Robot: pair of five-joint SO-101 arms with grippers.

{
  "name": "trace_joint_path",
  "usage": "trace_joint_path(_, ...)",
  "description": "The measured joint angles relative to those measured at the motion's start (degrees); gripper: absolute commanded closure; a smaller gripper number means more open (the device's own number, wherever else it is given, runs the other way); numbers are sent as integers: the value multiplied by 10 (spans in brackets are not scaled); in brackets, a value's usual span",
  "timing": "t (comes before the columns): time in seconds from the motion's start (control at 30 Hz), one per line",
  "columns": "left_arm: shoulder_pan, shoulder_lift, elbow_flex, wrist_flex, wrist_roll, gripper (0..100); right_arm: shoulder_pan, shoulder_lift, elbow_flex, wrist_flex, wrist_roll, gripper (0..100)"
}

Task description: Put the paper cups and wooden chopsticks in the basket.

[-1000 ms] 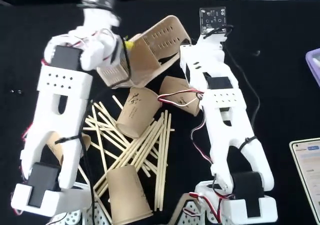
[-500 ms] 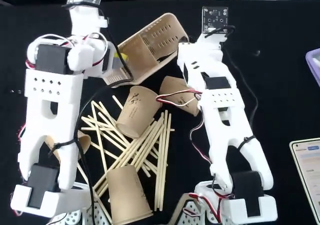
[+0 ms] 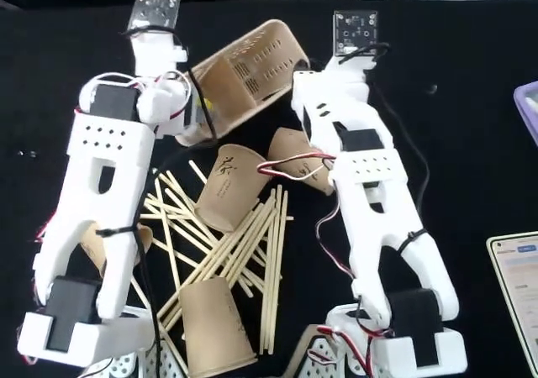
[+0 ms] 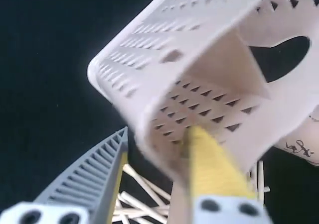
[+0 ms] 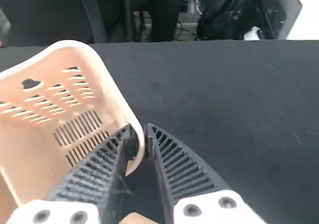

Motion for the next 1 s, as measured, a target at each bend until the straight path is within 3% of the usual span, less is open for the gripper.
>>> trace_joint_path(0.17, -36, 0, 0, -17, 6, 968, -18, -15, 0, 0, 0, 987)
trace_joint_path(0.37, -77, 1, 3, -98, 4, 970, -35, -67, 1, 54, -1, 987)
trace_joint_path(0.5, -90, 1, 3, -136, -37, 970, -53, -78, 2, 55, -1, 987)
trace_joint_path(0.7, -104, 62, -24, -140, -54, 968, -54, -84, 10, 55, -1, 987)
trace_joint_path(0.8, -106, 108, -85, -104, -55, 965, -55, -85, 9, 55, -1, 979)
trace_joint_path(1.0, -126, 187, -230, 15, -56, 737, -56, -84, 2, 76, 0, 702)
